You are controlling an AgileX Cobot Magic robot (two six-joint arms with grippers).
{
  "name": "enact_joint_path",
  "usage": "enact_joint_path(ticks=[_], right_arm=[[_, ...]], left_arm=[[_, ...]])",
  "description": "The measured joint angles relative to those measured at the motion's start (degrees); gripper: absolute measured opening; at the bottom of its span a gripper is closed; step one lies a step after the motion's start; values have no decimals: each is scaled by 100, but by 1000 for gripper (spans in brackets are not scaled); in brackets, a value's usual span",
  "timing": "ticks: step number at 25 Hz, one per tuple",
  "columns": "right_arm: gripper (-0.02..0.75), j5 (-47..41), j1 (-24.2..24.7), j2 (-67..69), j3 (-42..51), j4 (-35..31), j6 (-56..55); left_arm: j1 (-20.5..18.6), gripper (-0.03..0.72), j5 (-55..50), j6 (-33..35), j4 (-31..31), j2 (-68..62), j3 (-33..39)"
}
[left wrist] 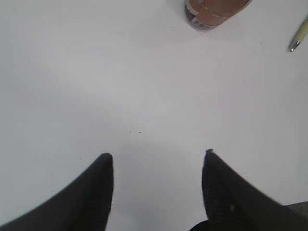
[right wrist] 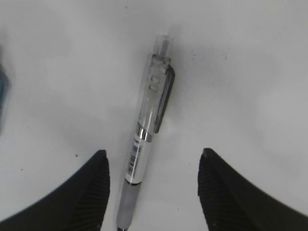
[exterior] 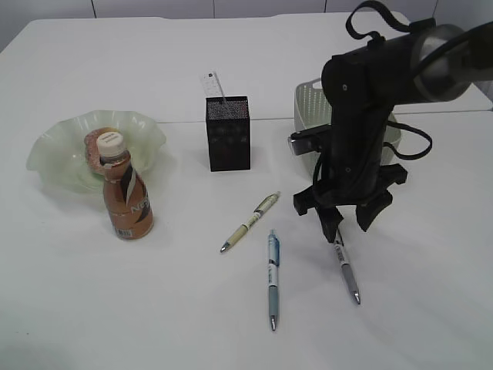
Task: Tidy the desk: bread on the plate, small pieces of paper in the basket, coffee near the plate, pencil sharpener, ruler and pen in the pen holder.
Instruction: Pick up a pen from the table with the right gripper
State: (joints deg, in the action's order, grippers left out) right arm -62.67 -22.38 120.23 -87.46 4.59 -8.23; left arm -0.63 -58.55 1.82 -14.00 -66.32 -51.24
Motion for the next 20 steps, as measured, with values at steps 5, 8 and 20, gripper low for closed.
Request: enact_joint_path(ticks=[5, 8, 20], right_arm=[[426, 170, 57, 65, 0, -14, 0], [426, 211, 57, 136, 0, -26, 0], [384, 333, 57, 516, 0, -299, 0]], left_arm=[[0, 432, 0, 0, -6, 0, 0], [0, 432, 0, 0, -36, 0, 0], [0, 432, 0, 0, -65, 0, 0]])
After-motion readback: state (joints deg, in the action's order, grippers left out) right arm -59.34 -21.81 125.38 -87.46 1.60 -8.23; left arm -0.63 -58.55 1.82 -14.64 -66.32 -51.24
